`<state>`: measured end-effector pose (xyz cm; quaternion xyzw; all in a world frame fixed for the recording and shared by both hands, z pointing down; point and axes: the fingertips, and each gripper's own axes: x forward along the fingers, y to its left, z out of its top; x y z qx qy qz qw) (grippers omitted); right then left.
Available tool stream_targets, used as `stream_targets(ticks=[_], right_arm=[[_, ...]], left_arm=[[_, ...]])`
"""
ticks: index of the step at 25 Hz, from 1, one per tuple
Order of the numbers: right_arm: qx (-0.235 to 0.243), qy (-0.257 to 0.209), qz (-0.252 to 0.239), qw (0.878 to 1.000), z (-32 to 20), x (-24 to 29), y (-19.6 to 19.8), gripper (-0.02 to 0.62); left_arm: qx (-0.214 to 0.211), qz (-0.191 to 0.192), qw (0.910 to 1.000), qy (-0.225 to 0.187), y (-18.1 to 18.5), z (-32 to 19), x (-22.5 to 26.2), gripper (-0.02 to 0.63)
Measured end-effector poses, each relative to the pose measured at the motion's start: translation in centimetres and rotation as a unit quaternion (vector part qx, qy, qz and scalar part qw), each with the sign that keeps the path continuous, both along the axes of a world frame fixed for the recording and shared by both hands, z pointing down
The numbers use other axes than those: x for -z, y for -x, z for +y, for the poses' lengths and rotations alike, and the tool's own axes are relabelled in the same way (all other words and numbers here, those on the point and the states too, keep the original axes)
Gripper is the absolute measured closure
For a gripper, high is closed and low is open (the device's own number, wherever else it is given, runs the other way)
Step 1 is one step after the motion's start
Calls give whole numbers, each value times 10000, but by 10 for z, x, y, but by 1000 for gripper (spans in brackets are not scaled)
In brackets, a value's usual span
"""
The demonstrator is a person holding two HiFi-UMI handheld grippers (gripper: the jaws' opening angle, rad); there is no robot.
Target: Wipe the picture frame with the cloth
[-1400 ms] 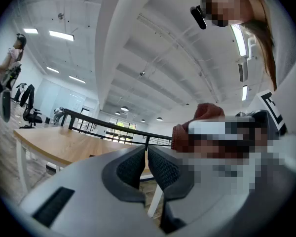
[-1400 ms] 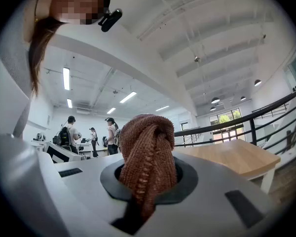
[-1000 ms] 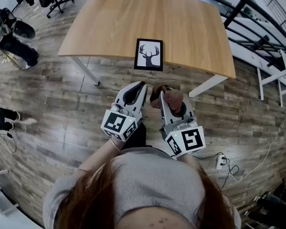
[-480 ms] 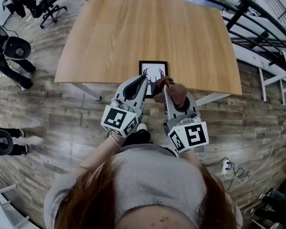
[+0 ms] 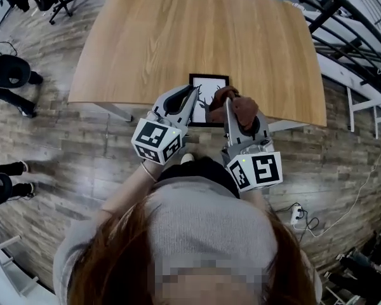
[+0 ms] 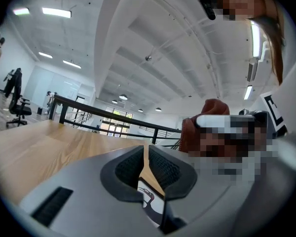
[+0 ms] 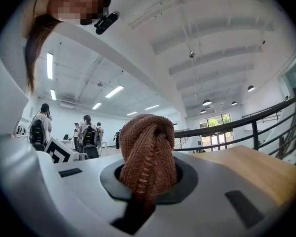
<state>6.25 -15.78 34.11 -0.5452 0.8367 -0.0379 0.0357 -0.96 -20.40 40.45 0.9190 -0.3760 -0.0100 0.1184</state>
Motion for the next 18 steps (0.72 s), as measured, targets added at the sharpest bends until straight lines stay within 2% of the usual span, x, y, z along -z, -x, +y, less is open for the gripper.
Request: stream_targets(ticks=[2, 5, 7, 8, 12, 16, 18], right_arm=[[14, 64, -30, 10000, -7, -6, -1, 549], [93, 148, -43, 9998, -14, -11, 2, 549], [131, 184, -48, 9997, -17, -13, 3, 549], [140, 212, -53, 9997, -18, -15, 3, 549], [113, 291, -54, 9995, -20, -22, 0, 549], [64, 331, -15, 9994, -21, -24, -4, 549], [14, 348, 0, 9994, -22, -26, -7, 549]], left_arm=[[-25, 83, 9995, 291, 5, -5, -12, 571], [-156, 45, 9962, 856, 9, -8, -39, 464], [-292, 144, 9893, 1424, 8, -6, -64, 385], [-358, 223, 9842, 1720, 7, -4, -77, 369], [-429, 209, 9642, 2609, 6, 6, -130, 354], [-360, 11, 9515, 3055, 10, 10, -169, 353], [-402, 36, 9433, 3294, 9, 12, -186, 353]])
